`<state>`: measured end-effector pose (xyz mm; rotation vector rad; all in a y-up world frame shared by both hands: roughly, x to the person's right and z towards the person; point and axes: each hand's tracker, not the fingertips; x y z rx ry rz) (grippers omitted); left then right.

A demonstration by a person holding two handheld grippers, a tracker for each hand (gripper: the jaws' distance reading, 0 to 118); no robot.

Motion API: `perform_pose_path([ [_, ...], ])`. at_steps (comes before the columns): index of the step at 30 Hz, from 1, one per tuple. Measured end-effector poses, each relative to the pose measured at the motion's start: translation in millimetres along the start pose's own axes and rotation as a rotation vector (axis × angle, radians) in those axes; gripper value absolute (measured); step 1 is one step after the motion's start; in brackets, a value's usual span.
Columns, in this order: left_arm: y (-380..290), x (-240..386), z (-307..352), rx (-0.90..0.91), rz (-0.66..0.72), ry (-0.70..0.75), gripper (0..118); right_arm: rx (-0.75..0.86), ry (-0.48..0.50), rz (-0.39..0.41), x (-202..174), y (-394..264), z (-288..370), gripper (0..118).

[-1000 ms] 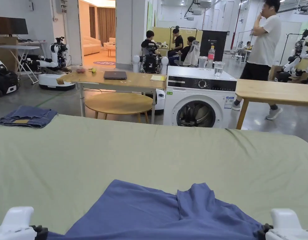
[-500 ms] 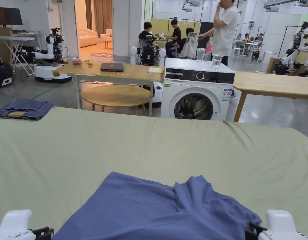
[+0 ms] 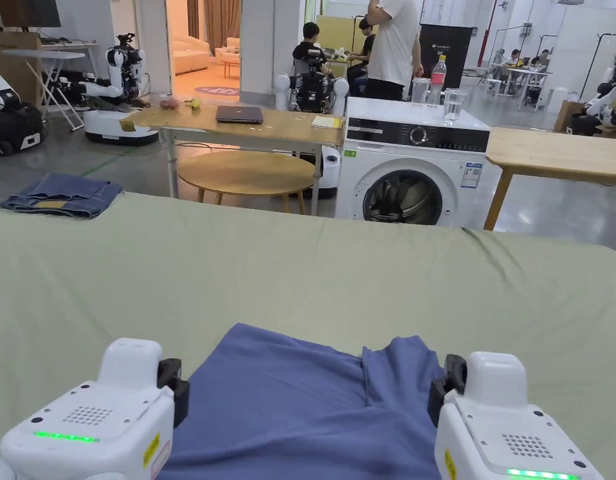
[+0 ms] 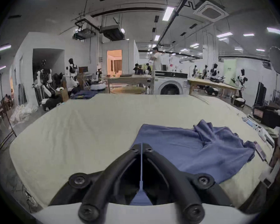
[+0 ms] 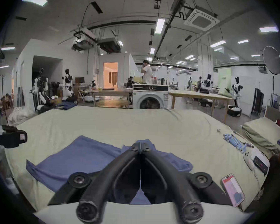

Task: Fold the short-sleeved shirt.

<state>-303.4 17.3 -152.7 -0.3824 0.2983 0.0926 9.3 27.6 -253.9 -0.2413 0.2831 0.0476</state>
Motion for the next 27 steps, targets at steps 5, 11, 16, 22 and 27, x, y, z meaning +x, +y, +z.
perform_pose_path([
  [5, -1.9, 0.2, -5.5, -0.036, -0.002, -0.003, 0, -0.007, 0.031, 0.020, -10.8, -1.2, -5.1, 0],
  [11, 10.7, -31.2, -55.8, -0.199, 0.072, -0.018, 0, -0.050, 0.035, 0.019, -3.0, -10.3, -21.3, 0],
  [16, 38.2, -52.5, -132.6, -0.324, 0.066, -0.085, 0, -0.116, 0.017, 0.018, 12.7, -19.8, -38.2, 0],
  [22, 78.1, -51.3, -235.4, -0.454, 0.044, -0.125, 14, -0.188, -0.025, 0.011, 38.1, -29.0, -56.3, 0],
  [27, 92.3, -36.5, -308.4, -0.563, 0.044, -0.169, 62, -0.236, -0.059, 0.003, 58.8, -36.2, -68.2, 0],
])
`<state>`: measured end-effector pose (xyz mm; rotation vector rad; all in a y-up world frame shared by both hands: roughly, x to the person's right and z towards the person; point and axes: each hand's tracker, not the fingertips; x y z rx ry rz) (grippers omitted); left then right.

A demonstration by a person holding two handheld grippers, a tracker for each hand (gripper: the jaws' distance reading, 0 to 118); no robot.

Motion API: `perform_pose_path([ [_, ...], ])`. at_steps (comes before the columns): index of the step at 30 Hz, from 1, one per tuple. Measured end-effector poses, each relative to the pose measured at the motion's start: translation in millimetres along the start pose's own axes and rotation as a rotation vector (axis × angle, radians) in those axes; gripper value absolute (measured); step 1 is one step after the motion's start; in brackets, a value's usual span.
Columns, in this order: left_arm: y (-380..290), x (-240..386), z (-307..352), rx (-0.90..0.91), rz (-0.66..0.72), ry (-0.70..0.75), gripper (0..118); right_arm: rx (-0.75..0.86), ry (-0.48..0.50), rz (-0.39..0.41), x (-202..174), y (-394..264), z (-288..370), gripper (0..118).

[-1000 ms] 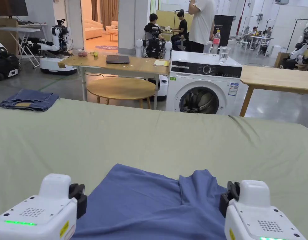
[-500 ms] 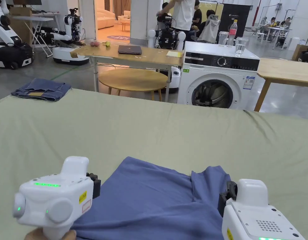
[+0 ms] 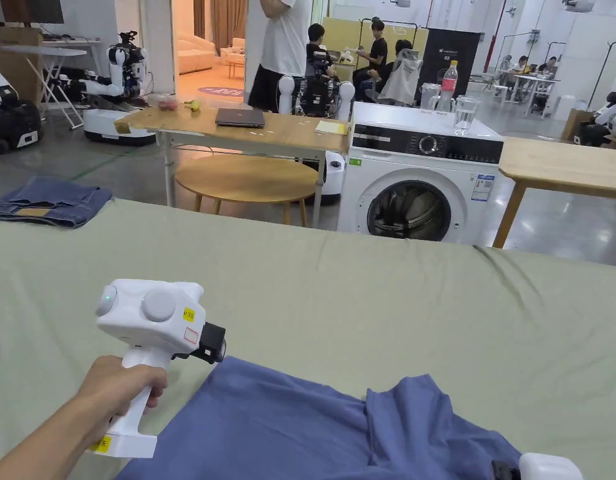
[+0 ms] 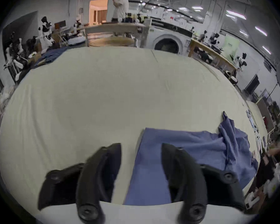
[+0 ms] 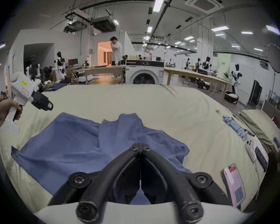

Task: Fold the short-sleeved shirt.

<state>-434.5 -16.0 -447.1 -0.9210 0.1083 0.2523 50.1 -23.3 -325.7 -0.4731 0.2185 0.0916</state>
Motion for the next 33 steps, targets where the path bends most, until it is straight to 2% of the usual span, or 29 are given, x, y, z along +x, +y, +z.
perform_pose_path([
  [1, 5.9, 0.6, -8.9, -0.002, 0.006, -0.002, 66, -0.007, -0.006, 0.001, 3.0, -0.7, -2.1, 0],
  [3, 18.0, 4.5, -34.7, -0.039, 0.029, 0.023, 68, -0.024, -0.018, 0.004, 9.4, -2.4, -5.3, 0],
  [5, 22.4, 7.7, -56.3, -0.070, 0.044, 0.014, 76, -0.037, -0.029, 0.003, 15.6, -3.6, -8.3, 0],
  [7, 19.6, 15.0, -74.3, -0.143, 0.057, -0.001, 76, -0.050, -0.040, 0.002, 20.8, -4.6, -8.2, 0],
  [9, 6.8, 27.4, -90.7, -0.203, -0.001, 0.072, 76, -0.064, -0.047, -0.010, 28.4, -5.9, -9.5, 0],
  [11, -5.5, 42.1, -79.9, -0.087, -0.105, 0.133, 76, -0.076, -0.052, -0.022, 34.6, -7.0, -10.7, 0],
  [12, -7.7, 48.2, -80.4, -0.078, -0.119, 0.155, 72, -0.082, -0.055, -0.027, 38.0, -6.5, -11.4, 0],
  [13, -10.8, 51.3, -77.2, -0.078, -0.140, 0.131, 62, -0.086, -0.060, -0.035, 41.3, -5.5, -12.6, 0],
  [16, -12.3, 55.5, -72.8, -0.086, -0.161, 0.068, 11, -0.103, -0.072, -0.050, 49.8, 0.9, -19.8, 0],
  [17, -12.6, 57.0, -71.7, -0.110, -0.175, 0.028, 1, -0.111, -0.073, -0.055, 52.7, 4.6, -22.9, 0],
  [20, -13.9, 55.1, -59.3, -0.081, -0.178, 0.030, 1, -0.147, -0.059, -0.084, 65.3, 19.9, -35.3, 0],
  [24, -14.9, 45.6, -20.8, 0.046, -0.131, 0.023, 1, -0.244, -0.051, -0.133, 91.8, 45.9, -65.3, 0],
  [25, -15.0, 43.4, -11.7, 0.072, -0.124, 0.017, 1, -0.279, -0.047, -0.137, 97.7, 51.2, -74.5, 3],
  [28, -14.0, 37.9, 15.3, 0.126, -0.102, -0.005, 1, -0.343, -0.051, -0.167, 114.8, 65.7, -107.1, 61],
  [29, -14.6, 37.5, 22.9, 0.139, -0.106, -0.003, 1, -0.390, -0.063, -0.167, 118.1, 68.2, -120.0, 67],
  [33, -20.7, 45.2, 45.6, 0.164, -0.155, 0.019, 1, -0.519, -0.035, -0.222, 123.8, 62.6, -161.4, 67],
])
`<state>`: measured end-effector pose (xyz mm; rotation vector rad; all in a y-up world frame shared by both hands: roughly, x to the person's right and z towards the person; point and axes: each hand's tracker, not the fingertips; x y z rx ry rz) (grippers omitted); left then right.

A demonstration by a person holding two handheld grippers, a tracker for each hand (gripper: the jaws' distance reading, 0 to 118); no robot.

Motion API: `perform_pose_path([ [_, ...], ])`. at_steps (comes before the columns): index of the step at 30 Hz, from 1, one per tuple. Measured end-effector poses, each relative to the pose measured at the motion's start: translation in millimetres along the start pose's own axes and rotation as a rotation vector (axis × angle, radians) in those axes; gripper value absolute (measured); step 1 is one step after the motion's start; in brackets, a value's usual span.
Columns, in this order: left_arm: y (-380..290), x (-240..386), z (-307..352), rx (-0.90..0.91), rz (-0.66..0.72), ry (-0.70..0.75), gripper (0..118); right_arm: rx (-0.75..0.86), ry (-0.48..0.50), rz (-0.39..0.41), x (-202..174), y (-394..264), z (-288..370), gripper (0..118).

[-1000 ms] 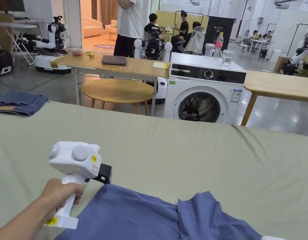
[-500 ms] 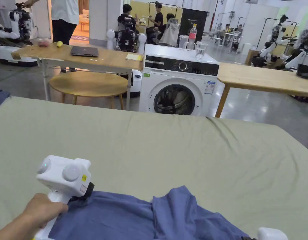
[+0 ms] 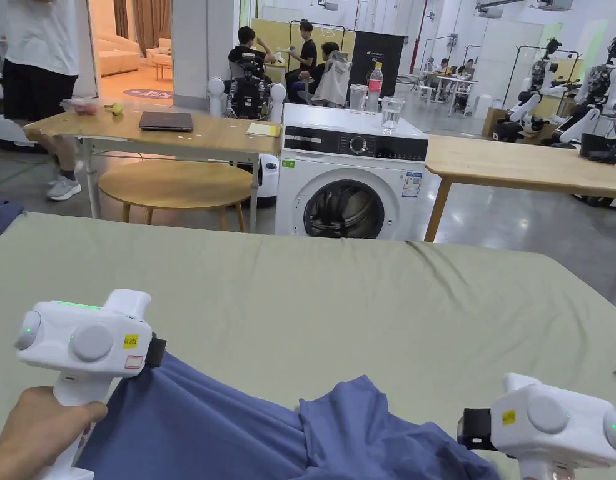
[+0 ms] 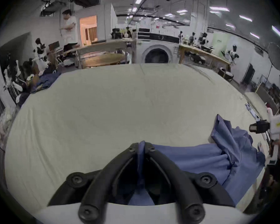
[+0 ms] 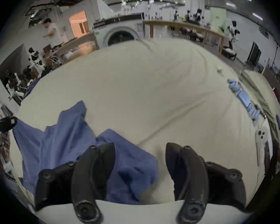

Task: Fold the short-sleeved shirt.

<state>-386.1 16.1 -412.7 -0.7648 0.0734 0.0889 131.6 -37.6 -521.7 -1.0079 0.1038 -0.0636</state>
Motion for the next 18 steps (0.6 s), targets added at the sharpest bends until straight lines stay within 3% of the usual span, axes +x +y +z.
perform_pose_path([
  [5, -6.4, 9.3, 8.5, -0.014, -0.046, 0.020, 1, -0.205, 0.010, -0.032, -5.1, -8.1, -36.2, 64],
  [7, -4.2, 3.3, -0.4, -0.022, -0.050, 0.022, 1, -0.123, -0.058, 0.017, -10.7, -12.4, -31.2, 53],
  [8, -5.7, 3.7, -0.6, -0.025, -0.053, 0.024, 1, -0.113, -0.072, 0.023, -13.4, -11.7, -29.3, 38],
  [9, -7.0, 4.0, -0.9, -0.028, -0.054, 0.026, 1, -0.105, -0.059, 0.032, -15.2, -11.3, -28.1, 14],
  [10, -7.5, 4.1, -2.5, -0.030, -0.055, 0.026, 1, -0.100, -0.035, 0.031, -14.3, -9.7, -28.5, 0],
  [13, -6.7, 2.9, -2.5, -0.031, -0.044, 0.029, 1, -0.085, -0.004, 0.047, -14.1, -9.0, -23.1, 0],
  [18, -0.8, 2.2, 15.9, 0.009, -0.019, 0.023, 1, 0.075, -0.040, 0.067, -9.9, -2.7, 8.7, 0],
])
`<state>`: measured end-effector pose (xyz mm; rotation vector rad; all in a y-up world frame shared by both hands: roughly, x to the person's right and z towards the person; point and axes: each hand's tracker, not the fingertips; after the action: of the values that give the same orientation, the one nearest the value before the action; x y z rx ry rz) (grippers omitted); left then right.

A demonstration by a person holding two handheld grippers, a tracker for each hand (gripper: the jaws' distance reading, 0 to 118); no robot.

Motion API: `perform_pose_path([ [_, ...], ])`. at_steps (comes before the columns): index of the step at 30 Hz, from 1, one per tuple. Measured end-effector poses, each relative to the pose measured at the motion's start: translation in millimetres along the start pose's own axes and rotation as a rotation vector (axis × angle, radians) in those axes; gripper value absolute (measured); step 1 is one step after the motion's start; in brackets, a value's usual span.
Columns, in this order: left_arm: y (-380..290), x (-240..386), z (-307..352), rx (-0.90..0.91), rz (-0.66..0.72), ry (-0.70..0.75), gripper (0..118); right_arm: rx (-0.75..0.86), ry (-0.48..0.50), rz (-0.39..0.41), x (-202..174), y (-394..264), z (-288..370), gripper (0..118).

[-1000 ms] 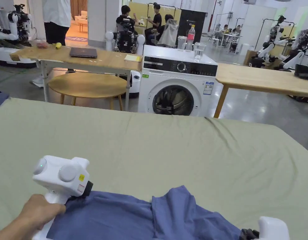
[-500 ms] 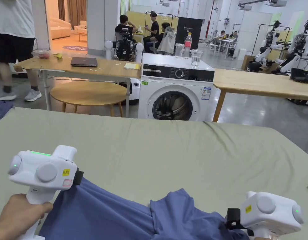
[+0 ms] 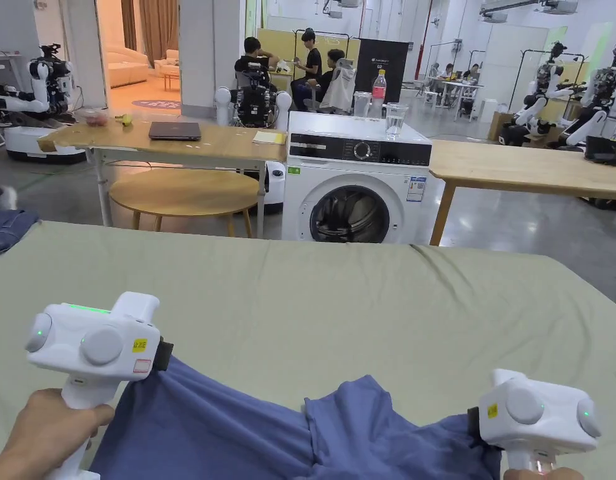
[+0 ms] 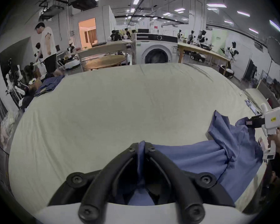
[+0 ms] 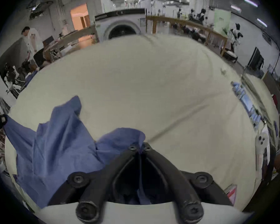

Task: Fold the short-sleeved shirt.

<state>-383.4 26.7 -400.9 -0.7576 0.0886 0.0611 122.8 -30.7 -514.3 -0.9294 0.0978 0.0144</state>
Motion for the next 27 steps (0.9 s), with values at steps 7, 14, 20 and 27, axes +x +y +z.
perform_pose_path([
  [7, 17.1, -1.5, 41.4, 0.074, 0.006, 0.010, 1, 0.187, 0.010, 0.001, 11.8, 29.0, 69.6, 0],
  [14, 28.8, -6.9, 104.9, 0.170, 0.008, 0.057, 1, 0.331, 0.005, 0.044, 15.2, 50.9, 141.0, 0],
  [20, 53.2, -30.3, 167.0, 0.287, 0.050, 0.088, 1, 0.475, 0.010, 0.057, 14.5, 69.9, 202.9, 0],
  [27, 91.3, -50.0, 250.6, 0.494, 0.078, 0.096, 1, 0.601, 0.021, 0.070, 6.3, 101.4, 269.5, 0],
])
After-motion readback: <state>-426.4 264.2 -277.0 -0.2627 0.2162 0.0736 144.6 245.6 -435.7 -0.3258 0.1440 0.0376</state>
